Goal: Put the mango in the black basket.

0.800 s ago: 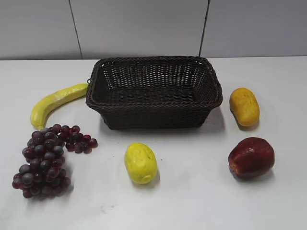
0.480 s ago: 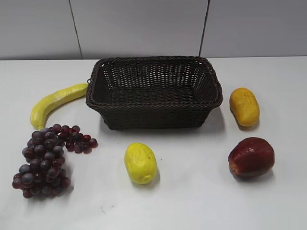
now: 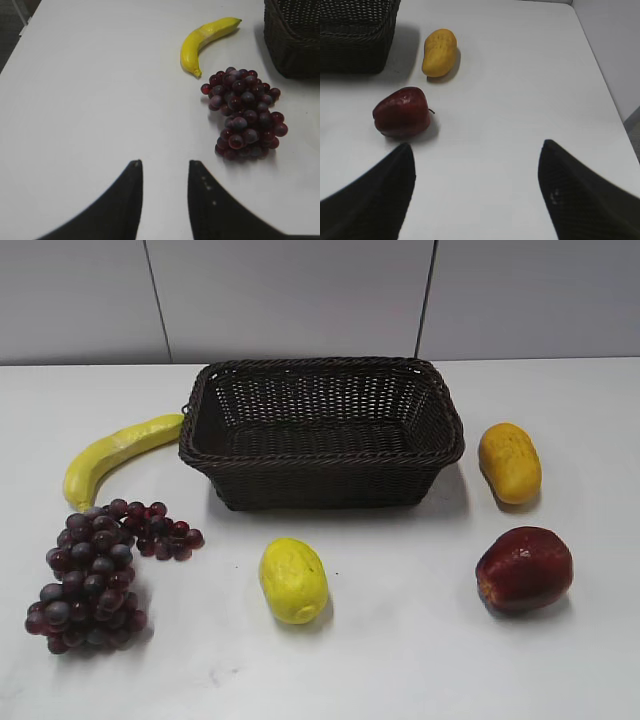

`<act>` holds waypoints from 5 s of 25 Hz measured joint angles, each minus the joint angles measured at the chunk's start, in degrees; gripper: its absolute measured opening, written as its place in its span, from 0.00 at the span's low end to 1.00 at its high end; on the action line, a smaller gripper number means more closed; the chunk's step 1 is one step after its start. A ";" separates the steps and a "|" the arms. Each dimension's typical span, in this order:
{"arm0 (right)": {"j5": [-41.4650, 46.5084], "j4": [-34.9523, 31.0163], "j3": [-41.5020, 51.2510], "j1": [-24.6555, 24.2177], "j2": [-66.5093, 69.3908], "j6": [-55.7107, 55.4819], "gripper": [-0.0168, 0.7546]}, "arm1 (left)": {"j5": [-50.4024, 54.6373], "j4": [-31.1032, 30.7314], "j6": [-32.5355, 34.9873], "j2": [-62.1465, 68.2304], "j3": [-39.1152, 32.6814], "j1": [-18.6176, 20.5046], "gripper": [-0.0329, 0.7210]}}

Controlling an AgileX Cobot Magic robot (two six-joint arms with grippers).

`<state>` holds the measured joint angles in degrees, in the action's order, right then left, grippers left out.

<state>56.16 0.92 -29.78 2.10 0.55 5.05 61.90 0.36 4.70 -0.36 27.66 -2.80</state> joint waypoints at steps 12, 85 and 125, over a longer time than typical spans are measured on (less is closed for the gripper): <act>-35.66 -3.41 3.14 0.00 22.18 -0.18 0.79 | 0.00 0.00 0.00 0.00 0.00 0.00 0.35; -0.84 -8.50 -78.62 23.38 129.61 4.77 0.77 | 0.00 0.00 0.00 0.00 0.00 0.00 0.35; 4.42 4.42 -25.68 15.21 53.41 -3.44 0.80 | 0.00 0.00 0.00 0.00 0.00 0.00 0.35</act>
<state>60.58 5.34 -55.46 17.32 53.96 1.62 61.90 0.36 4.70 -0.36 27.66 -2.80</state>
